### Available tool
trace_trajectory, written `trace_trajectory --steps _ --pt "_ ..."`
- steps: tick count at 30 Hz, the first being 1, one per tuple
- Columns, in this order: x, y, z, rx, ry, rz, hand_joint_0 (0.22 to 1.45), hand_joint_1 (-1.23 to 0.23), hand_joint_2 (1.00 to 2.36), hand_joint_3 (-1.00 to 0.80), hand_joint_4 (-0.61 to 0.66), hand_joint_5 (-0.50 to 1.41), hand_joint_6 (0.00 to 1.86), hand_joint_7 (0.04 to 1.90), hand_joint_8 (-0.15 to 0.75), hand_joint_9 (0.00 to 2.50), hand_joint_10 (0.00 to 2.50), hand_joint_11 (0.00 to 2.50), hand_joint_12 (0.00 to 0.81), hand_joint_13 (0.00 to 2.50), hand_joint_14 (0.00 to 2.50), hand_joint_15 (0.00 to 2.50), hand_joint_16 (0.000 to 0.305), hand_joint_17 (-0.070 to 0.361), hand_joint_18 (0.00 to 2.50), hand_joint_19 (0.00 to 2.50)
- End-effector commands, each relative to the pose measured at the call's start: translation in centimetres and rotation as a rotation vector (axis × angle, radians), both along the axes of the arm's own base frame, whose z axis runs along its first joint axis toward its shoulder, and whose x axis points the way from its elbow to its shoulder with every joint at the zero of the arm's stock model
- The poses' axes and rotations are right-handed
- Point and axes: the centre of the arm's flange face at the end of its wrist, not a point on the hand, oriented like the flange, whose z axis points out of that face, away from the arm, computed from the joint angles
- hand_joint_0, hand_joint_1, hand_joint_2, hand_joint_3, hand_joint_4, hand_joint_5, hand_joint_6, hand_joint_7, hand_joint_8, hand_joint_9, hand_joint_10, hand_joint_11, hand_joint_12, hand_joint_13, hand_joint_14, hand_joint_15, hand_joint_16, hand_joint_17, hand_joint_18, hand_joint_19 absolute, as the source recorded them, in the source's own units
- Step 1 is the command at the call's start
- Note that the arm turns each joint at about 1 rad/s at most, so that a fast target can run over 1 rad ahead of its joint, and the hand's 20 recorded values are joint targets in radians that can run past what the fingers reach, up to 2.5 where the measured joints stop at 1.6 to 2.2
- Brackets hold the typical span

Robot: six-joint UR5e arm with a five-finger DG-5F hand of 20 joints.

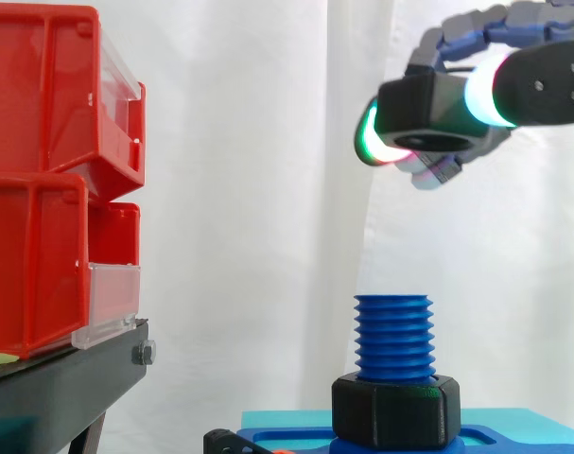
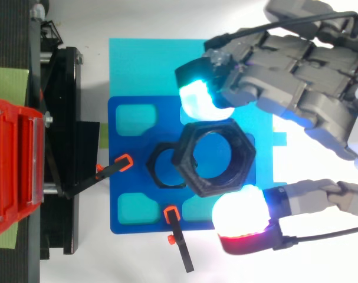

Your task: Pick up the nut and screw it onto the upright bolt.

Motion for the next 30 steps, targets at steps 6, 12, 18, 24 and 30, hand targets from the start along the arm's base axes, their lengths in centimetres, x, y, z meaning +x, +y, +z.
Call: trace_trajectory --steps 6,12,18,24,30 --pt "2.1 0.5 -2.4 -0.017 -0.024 0.010 0.51 -0.55 1.00 -0.50 0.26 -0.16 0.60 1.08 0.272 0.68 0.00 0.00 0.266 0.76 0.00 0.00 0.030 0.068 0.62 0.11" --pt "3.2 0.9 -3.9 -0.019 -0.020 0.025 0.51 -0.55 1.00 -0.50 0.25 -0.16 0.60 1.09 0.273 0.68 0.00 0.00 0.264 0.77 0.00 0.00 0.031 0.069 0.62 0.11" --pt "3.2 0.9 -4.7 -0.027 0.008 0.024 0.51 -0.54 1.00 -0.50 0.25 -0.16 0.60 1.09 0.273 0.69 0.00 0.00 0.264 0.78 0.00 0.00 0.031 0.069 0.64 0.12" --pt "2.7 0.7 -5.5 -0.036 0.069 0.028 0.52 -0.54 1.00 -0.50 0.25 -0.16 0.60 1.10 0.273 0.70 0.00 0.00 0.265 0.79 0.00 0.00 0.031 0.069 0.64 0.12" --pt "2.6 0.7 -5.6 -0.036 0.085 0.029 0.52 -0.54 1.00 -0.50 0.25 -0.16 0.60 1.10 0.272 0.70 0.00 0.00 0.264 0.79 0.00 0.01 0.031 0.070 0.64 0.12"
